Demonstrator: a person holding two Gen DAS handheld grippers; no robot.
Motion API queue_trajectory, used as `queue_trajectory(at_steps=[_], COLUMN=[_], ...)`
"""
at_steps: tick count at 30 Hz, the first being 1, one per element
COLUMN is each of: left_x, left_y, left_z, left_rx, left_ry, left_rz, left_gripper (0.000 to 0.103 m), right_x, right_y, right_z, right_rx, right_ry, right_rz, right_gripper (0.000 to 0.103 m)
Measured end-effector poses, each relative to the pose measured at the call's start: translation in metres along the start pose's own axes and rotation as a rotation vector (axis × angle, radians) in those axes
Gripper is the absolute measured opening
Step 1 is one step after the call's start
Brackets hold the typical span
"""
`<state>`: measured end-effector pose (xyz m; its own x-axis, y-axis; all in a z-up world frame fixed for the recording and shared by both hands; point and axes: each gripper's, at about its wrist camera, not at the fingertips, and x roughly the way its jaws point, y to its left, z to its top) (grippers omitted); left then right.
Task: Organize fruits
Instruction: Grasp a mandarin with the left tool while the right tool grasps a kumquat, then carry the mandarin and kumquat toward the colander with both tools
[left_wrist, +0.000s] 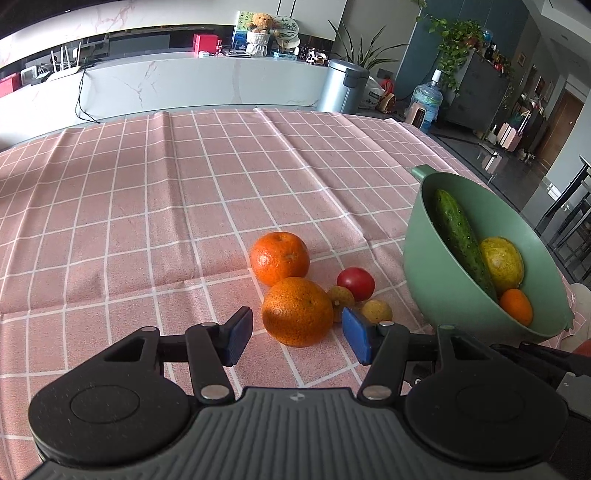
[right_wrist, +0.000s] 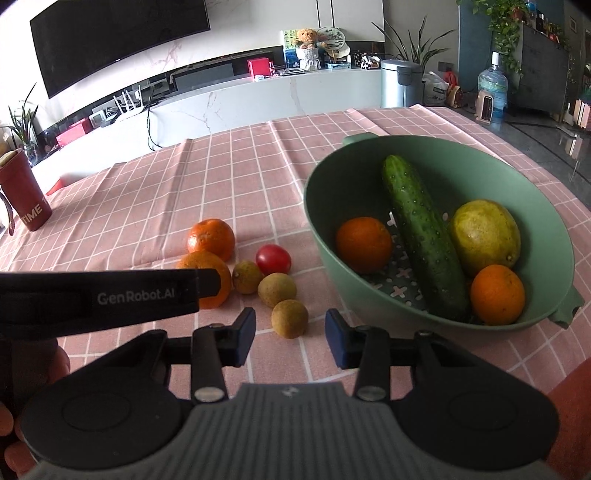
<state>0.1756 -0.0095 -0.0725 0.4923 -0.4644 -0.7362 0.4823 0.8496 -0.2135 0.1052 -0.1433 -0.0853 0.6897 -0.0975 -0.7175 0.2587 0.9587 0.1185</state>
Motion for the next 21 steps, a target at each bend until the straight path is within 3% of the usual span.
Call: queue_trajectory(at_steps=[6,10,14,21], left_x=[0.009,0.012,0.01,-0.004], left_y=[0.002,0.003,0.004,0.006], left_z=[0.001,0.002,0.003,-0.001], left_rx=[-0.005,-0.015,-0.014,-0.05], left_ry=[0.012,0.016,0.019,0.015], left_rz=[-0.015,-0.03,-0.032,-0.011], left_gripper=[0.064,0.053,0.051,0.051], right_x=[0.01,0.018,0.019,0.017], right_y=[-0.001,0.0,0.0,0.0], right_z=[0.002,0.002,0.002,0.002], right_rx=[0.024,0.04,0.044,0.051], right_ry=[0.024,0.037,0.037,0.045], right_rz=[-0.001,-0.002,0.0,0.018], right_gripper=[0.033,0.027,0.02,0.019])
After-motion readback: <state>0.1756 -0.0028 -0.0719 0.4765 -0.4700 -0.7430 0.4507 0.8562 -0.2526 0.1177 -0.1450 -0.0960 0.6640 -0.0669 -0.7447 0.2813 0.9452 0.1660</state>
